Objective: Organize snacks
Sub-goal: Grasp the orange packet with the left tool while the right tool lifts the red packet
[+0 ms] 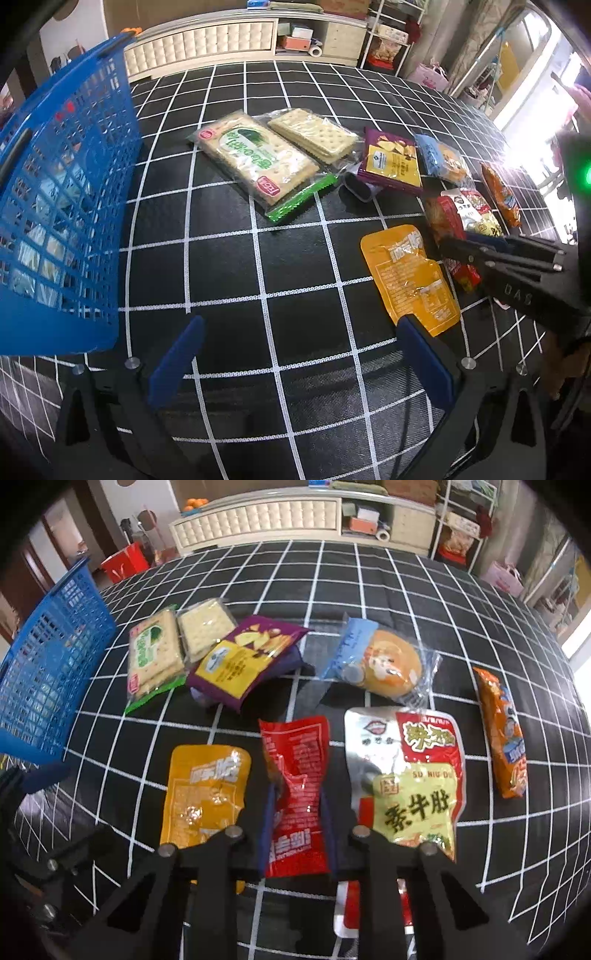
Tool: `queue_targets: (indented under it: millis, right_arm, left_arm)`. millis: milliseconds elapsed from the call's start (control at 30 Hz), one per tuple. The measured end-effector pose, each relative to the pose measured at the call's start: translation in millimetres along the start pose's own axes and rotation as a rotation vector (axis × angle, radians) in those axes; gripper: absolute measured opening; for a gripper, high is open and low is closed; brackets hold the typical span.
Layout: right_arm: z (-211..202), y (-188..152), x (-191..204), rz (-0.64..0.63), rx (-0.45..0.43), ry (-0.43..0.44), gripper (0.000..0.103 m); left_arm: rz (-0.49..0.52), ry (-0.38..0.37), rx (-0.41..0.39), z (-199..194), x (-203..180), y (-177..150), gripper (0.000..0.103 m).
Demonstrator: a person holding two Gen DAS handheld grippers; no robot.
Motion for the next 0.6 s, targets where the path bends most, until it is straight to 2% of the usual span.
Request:
queue_targets:
  millis: [100, 267, 433, 600]
  right_arm:
    - [-4.9, -3.8, 4.7, 0.033, -0.011, 0.044, 0.026]
    - [-31.3, -1.3, 2.7, 0.04, -0.074, 0.053, 0.026]
    - [-57.2, 17.0, -14.0, 0.088, -0.133, 0.061, 0.026]
    - [-69.6, 14.4, -33.6, 0.123, -0.154, 0.05, 0.026]
  left_arm:
    - [-0.01, -0.013, 0.009, -3.9, -1.7, -2.7, 0.103]
    - [-0.018, -0.042, 0.017, -13.8, -5.0, -2.1, 0.103]
    - [-0.027, -0.059, 0.043, -12.0, -19.9, 5.6, 0.103]
    - [-0.067, -0.055, 0.088, 3.8, -35.5, 12.2, 0.103]
Point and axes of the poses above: each gripper's, at about its wrist camera, not at the fingertips, and z roughly the way its jaws point, x to its left, y to its top, the point moved 2 cm from there along z, roughly the way its jaws point, and after that the axes turned 12 degrees about -x, right-handed, at the moved point
